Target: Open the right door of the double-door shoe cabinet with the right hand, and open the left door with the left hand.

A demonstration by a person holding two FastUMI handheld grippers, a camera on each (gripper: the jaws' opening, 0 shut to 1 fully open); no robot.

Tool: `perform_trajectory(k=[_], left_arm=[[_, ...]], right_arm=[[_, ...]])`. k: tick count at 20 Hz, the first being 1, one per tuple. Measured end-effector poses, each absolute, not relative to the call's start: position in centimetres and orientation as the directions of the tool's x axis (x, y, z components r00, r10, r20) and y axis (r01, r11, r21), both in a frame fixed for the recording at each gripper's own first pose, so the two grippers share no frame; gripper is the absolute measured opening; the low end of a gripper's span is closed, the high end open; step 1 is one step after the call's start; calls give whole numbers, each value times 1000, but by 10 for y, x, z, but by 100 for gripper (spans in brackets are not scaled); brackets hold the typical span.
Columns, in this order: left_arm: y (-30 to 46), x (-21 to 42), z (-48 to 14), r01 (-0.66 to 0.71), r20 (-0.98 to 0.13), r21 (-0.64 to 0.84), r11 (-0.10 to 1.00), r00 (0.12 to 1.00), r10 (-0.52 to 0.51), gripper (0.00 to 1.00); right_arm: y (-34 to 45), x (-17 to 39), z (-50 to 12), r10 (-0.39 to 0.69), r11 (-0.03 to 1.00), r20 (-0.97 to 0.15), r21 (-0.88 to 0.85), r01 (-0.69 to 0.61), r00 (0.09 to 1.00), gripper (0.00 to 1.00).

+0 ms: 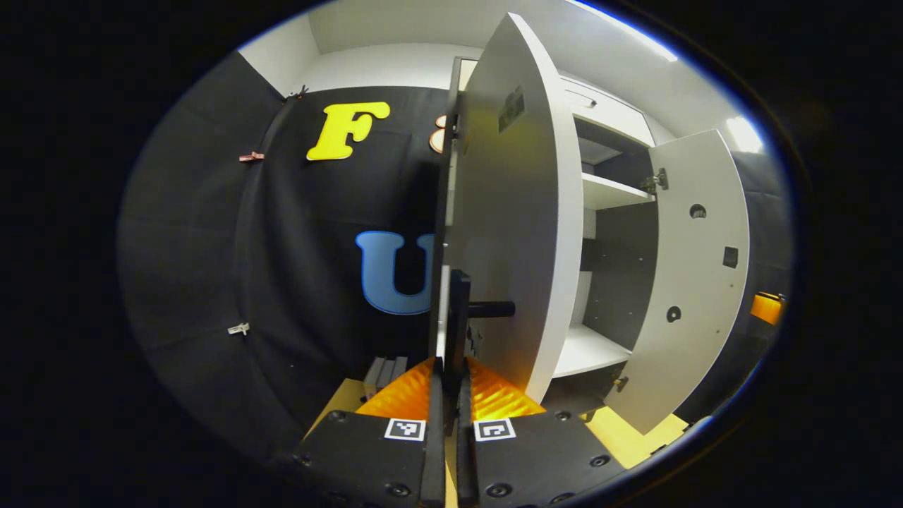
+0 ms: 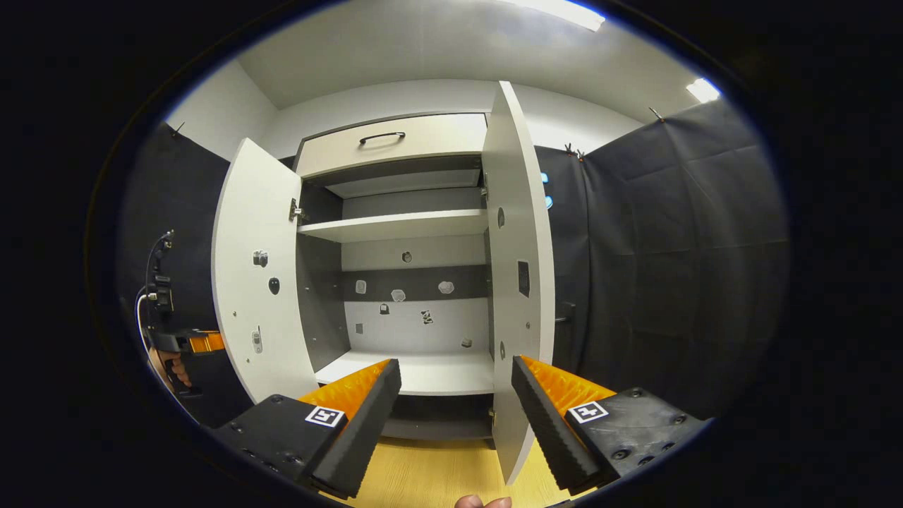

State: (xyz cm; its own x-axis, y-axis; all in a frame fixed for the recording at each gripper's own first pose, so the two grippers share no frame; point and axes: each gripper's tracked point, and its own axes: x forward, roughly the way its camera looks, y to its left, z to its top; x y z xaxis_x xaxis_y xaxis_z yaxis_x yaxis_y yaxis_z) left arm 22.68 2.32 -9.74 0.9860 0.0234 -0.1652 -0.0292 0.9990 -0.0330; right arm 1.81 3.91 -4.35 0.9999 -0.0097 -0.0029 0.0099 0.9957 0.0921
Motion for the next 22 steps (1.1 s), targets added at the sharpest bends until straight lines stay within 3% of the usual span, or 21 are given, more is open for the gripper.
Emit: perform_trajectory(k=[1,2,4,5,7,16,18,22], left_arm=[[39,225,-93,-49,-156,-25,998,987,45,13],[41,226,-97,-24,-177,-38,999,984,17,5],[35,226,-95,-5,-171,-74,997,985,-8,5],[36,226,-97,-4,-171,-75,997,985,-9,0],[36,226,-97,-13,-171,-84,996,985,-2,6],[35,203,-90,-29,-182,-4,1000,983,28,7],[34,192,-84,-46,-168,32,998,985,50,14],[26,170,-58,-94,-93,94,991,990,102,46]], right_arm=[[40,18,-43,-8,996,-6,92,8,1000,99],[41,17,-43,-7,996,-6,92,8,1000,99],[42,17,-42,-2,995,-5,99,3,1000,99],[45,18,-42,-3,995,-2,101,3,1000,99],[46,17,-41,0,995,-2,100,0,1000,99],[36,12,-41,-10,994,-12,108,12,1000,99],[35,10,-40,-8,994,-12,108,9,1000,99],[36,7,-37,1,993,-9,115,0,1000,99]])
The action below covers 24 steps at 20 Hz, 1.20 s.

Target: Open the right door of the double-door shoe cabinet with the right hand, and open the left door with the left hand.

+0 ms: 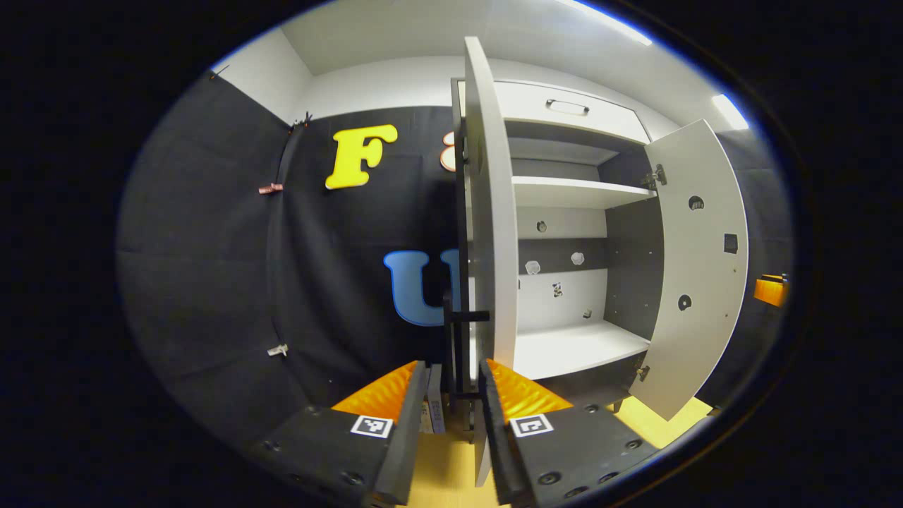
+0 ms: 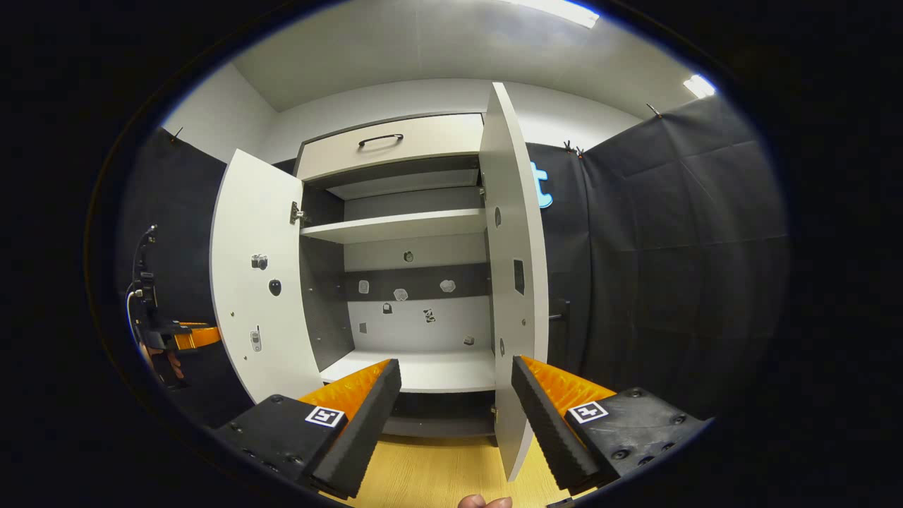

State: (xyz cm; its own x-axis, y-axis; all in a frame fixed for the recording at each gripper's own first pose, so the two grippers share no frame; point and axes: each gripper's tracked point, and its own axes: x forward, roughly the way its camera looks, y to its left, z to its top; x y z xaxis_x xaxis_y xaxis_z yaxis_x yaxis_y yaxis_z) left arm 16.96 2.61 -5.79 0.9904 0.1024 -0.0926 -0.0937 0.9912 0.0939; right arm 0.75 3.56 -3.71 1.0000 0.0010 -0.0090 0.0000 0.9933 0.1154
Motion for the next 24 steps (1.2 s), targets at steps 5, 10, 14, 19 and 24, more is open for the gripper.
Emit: perform_trajectory(k=[5,10,14,19,24], left_arm=[[-7,141,-38,-77,-46,68,995,996,80,94],[-45,132,-24,-30,-4,-2,1000,1000,30,96],[-71,130,-21,-16,5,-15,1000,1000,16,97],[-103,128,-24,18,-13,-26,1000,1000,-18,97],[-123,130,-32,22,-25,-59,998,999,-24,97]], right_arm=[[32,12,-32,0,993,-1,114,0,1000,99],[29,16,-21,-2,993,22,121,0,1000,99],[28,14,-18,2,994,29,113,-6,1000,94],[31,14,-10,16,994,44,108,-21,999,99],[38,12,-10,30,994,47,103,-34,998,99]])
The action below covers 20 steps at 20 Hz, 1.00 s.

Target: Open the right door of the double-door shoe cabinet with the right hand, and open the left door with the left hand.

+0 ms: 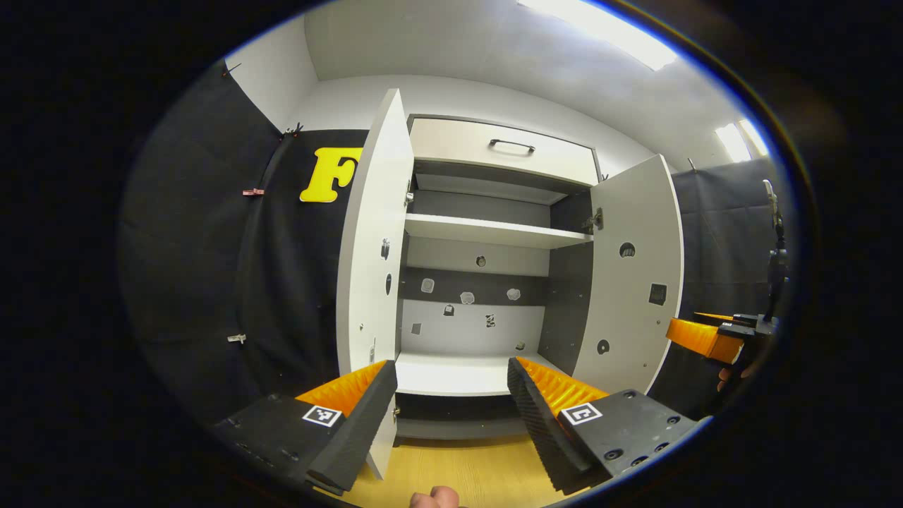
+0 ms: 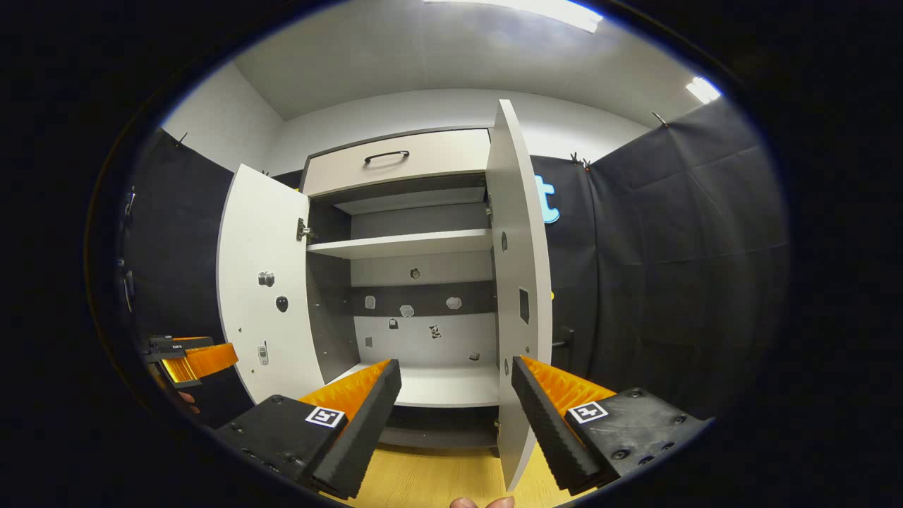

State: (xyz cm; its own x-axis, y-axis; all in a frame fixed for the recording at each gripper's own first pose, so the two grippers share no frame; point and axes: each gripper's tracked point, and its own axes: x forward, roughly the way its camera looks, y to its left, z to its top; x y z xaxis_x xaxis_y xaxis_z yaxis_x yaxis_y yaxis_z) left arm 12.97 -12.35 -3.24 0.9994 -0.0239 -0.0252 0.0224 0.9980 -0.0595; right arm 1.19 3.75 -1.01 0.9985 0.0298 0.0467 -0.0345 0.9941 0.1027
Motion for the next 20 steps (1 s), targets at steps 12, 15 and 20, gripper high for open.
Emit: perform_trajectory(k=[12,15,20], left_arm=[[-140,130,-29,36,-12,26,999,999,-36,97],[-142,130,-30,37,-19,40,999,999,-36,97],[-140,130,-27,36,-15,60,998,999,-35,97]], right_arm=[[41,7,-14,36,995,47,90,-40,998,99],[40,4,-13,34,995,52,90,-39,998,99],[38,3,-10,29,995,57,96,-35,998,94]])
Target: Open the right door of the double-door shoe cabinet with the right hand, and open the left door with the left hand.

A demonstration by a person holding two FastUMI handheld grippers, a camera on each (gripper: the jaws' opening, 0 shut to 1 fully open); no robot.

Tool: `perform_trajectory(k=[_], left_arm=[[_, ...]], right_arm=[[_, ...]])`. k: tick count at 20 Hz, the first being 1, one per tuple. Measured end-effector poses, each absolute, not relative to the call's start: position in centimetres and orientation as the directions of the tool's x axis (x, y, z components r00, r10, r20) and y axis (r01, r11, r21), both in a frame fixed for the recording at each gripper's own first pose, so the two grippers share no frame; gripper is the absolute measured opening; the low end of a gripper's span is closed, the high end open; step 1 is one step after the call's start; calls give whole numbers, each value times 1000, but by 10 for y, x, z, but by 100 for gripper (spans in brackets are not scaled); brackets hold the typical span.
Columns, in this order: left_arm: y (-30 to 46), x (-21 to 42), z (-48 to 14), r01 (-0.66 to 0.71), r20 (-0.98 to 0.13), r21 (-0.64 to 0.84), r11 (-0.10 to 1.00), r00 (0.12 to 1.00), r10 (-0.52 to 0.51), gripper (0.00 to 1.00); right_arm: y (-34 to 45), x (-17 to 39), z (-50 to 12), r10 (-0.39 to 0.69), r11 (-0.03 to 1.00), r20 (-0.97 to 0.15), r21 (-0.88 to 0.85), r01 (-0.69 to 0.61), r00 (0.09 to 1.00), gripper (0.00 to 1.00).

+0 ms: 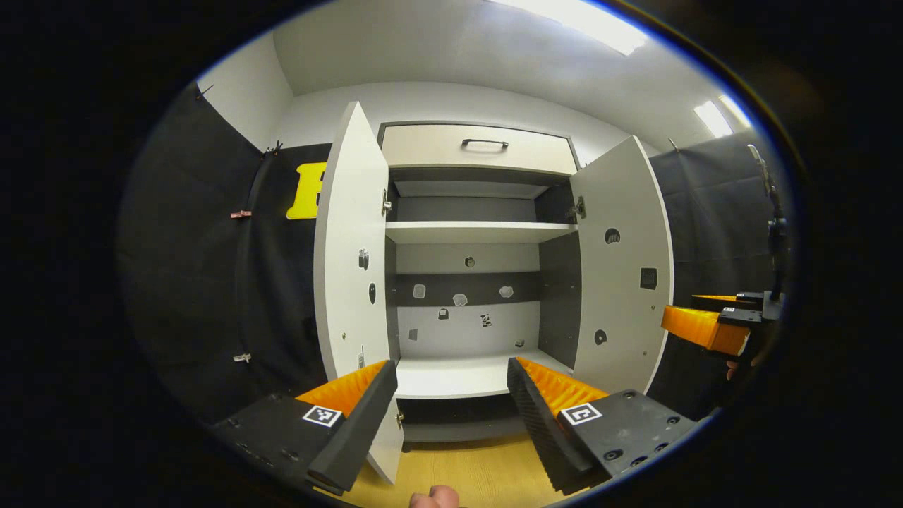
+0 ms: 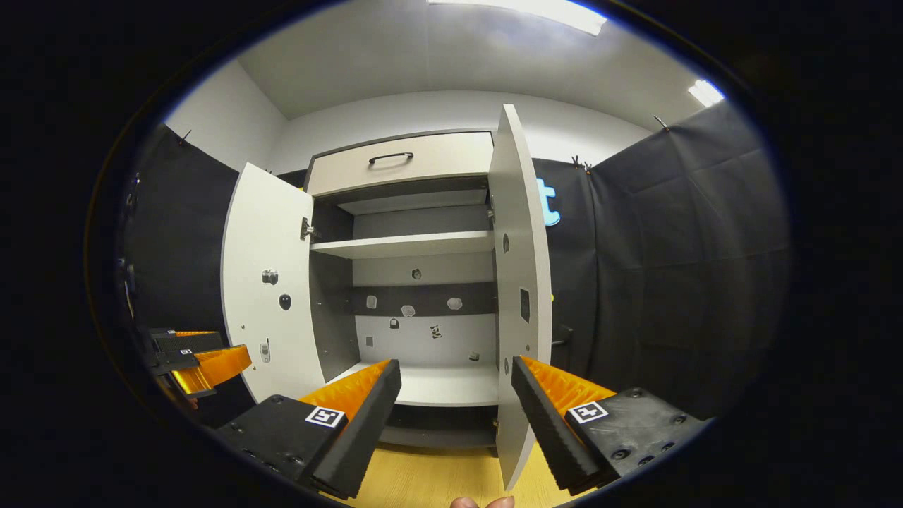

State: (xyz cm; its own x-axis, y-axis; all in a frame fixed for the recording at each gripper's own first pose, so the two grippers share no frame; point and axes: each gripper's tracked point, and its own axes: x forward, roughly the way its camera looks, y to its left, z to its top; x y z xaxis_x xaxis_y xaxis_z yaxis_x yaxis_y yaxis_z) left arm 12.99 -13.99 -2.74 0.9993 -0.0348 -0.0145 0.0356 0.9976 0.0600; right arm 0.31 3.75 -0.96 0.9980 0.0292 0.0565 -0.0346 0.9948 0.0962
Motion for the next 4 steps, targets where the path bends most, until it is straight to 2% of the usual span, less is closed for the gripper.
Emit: perform_trajectory(k=[1,2,4], left_arm=[[-139,130,-26,33,-12,62,998,999,-33,97],[-139,130,-26,32,-9,64,997,999,-32,97],[-139,130,-26,32,-11,64,997,999,-31,97]], right_arm=[[38,4,-9,29,995,59,96,-34,998,94],[38,3,-8,27,995,61,94,-33,998,99],[38,3,-8,29,995,61,90,-35,998,98]])
